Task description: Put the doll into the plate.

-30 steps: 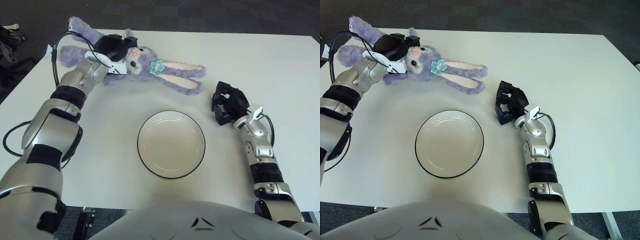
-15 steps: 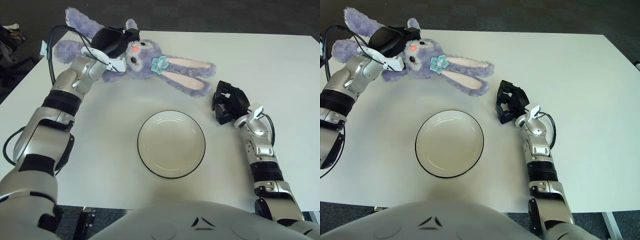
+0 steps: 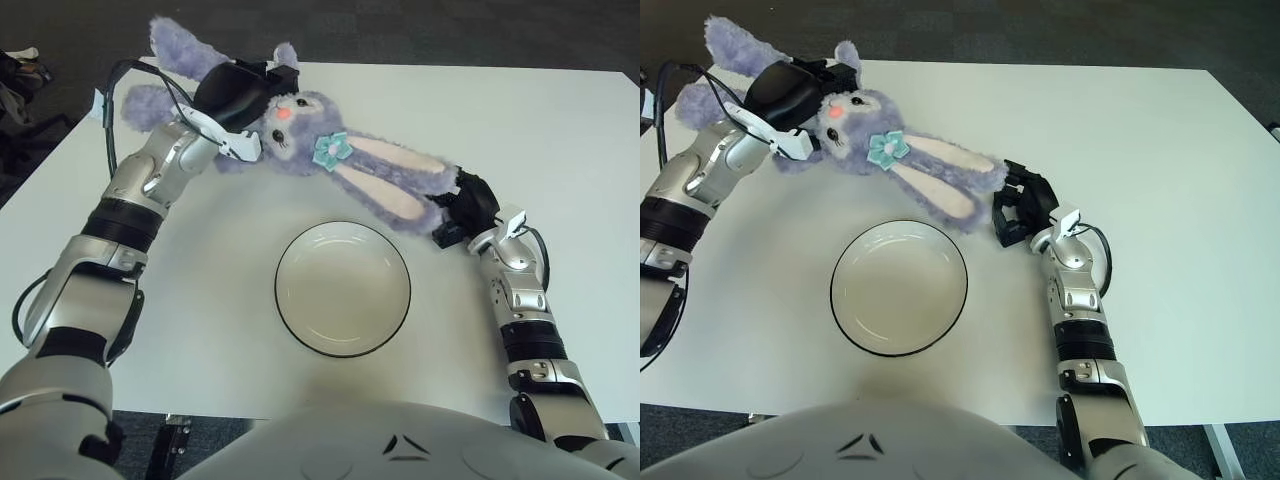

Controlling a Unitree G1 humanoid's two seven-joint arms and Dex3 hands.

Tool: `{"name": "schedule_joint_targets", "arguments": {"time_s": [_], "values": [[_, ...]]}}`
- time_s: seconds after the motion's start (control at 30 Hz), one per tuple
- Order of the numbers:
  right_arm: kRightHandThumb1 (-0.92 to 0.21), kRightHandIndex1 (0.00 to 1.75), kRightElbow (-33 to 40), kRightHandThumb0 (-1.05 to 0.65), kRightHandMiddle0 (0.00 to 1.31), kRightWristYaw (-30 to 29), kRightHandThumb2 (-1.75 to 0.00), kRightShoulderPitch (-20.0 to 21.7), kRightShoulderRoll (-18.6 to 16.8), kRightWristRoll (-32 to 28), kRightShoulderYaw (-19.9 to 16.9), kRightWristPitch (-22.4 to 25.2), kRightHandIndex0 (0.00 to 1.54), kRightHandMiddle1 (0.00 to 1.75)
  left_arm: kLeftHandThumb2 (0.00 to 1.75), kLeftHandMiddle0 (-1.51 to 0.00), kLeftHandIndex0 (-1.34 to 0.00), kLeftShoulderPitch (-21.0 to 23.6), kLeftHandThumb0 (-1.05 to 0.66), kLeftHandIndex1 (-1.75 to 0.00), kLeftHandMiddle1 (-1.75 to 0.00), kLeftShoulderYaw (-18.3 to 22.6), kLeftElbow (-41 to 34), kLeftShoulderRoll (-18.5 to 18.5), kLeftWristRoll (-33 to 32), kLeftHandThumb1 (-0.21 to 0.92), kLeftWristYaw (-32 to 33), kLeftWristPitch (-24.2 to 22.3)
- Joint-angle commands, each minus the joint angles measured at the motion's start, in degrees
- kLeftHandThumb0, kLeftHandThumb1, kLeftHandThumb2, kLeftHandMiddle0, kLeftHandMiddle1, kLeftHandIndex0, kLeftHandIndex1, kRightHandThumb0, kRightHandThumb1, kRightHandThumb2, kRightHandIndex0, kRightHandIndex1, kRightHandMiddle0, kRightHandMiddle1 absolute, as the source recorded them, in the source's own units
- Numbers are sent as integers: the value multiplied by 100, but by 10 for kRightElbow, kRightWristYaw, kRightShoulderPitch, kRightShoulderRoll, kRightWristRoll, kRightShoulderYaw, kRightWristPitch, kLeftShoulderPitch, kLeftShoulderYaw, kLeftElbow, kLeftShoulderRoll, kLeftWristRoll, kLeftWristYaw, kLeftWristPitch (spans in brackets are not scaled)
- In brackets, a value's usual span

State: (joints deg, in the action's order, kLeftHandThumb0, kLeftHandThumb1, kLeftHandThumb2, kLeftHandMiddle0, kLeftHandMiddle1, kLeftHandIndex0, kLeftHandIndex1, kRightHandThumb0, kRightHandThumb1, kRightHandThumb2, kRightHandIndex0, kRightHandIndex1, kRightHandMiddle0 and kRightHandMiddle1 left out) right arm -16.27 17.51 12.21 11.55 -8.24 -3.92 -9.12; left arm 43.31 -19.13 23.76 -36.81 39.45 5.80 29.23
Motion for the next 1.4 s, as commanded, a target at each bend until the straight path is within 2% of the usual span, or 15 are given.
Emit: {"name": "schedule_joint_targets", "arguments": {"time_s": [0.0,0.23,0.53,0.87,1.2,1.37], "values": [[6,174,-30,-1,69,-3,-175,-30,2,11,5,37,88,175,175,-97,-72,-6,0,-175,-160,17,-18,-12,-7,-11,2,25],[7,172,-32,-1,69,-1,-175,-28,2,9,5,40,89,175,175,-96,-70,-19,0,-175,-162,29,-36,-9,-15,-10,-8,49],[7,171,-33,-1,69,-1,-175,-27,0,5,4,42,90,175,175,-96,-70,-90,0,-175,-162,53,-117,4,-71,-10,-60,39],[7,174,-44,-1,69,0,-175,-22,5,14,8,36,89,174,171,-91,-66,-133,0,-175,-166,64,-170,14,-125,-5,-114,48],[9,175,-51,-1,75,2,-175,-21,6,12,7,27,89,167,167,-89,-63,-175,0,-175,-167,73,-233,12,-149,-1,-154,58],[9,175,-43,-1,75,-5,-175,-21,1,5,3,49,89,167,166,-87,-61,-195,0,-175,-168,77,-245,13,-143,0,-155,83]]}}
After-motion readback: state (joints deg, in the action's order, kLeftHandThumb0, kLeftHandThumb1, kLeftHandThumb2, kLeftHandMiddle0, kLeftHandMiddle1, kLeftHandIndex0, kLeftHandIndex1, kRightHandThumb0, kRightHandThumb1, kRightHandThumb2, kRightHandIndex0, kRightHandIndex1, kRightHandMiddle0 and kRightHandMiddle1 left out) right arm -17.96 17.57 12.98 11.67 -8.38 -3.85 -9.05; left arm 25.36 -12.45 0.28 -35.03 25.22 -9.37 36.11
